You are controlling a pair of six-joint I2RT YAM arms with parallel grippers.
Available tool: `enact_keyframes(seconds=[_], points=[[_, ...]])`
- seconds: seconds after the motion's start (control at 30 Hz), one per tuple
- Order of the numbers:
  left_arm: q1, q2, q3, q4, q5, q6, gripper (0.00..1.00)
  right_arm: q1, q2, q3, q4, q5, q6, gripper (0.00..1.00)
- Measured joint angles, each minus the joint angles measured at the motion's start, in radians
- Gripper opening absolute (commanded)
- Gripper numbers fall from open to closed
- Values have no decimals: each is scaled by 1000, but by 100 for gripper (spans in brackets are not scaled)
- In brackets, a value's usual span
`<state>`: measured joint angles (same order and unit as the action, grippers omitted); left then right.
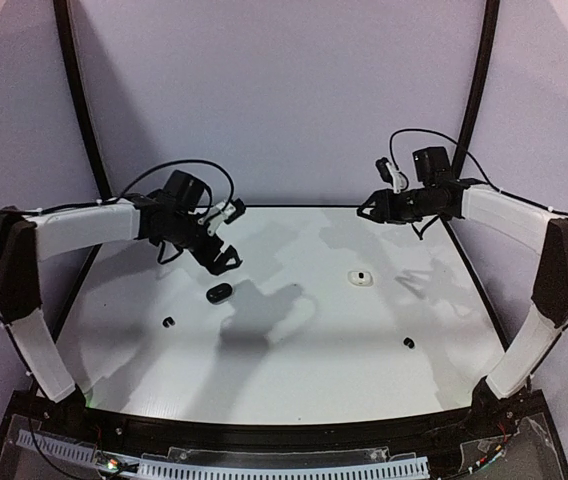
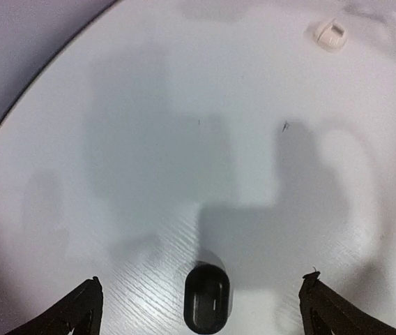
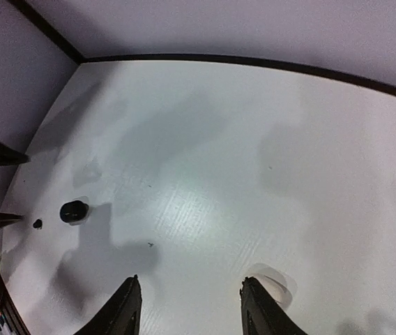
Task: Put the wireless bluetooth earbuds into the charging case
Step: Pick up the charging case from the center of the board.
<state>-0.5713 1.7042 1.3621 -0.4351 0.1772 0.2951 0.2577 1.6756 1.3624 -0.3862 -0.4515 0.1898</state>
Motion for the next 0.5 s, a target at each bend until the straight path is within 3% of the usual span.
enact_keyframes(seconds=[0.17,0.33,0.5], points=[[18,152,-6,-51,-42,144,97,102,-24,-22,58,0,-53,49],[24,169,-52,-53,-55,304,96,173,-41,-59,71,16,-107,49],[24,178,-91,-34,-72,373,91,188,-70,-73,85,38,-129,50]])
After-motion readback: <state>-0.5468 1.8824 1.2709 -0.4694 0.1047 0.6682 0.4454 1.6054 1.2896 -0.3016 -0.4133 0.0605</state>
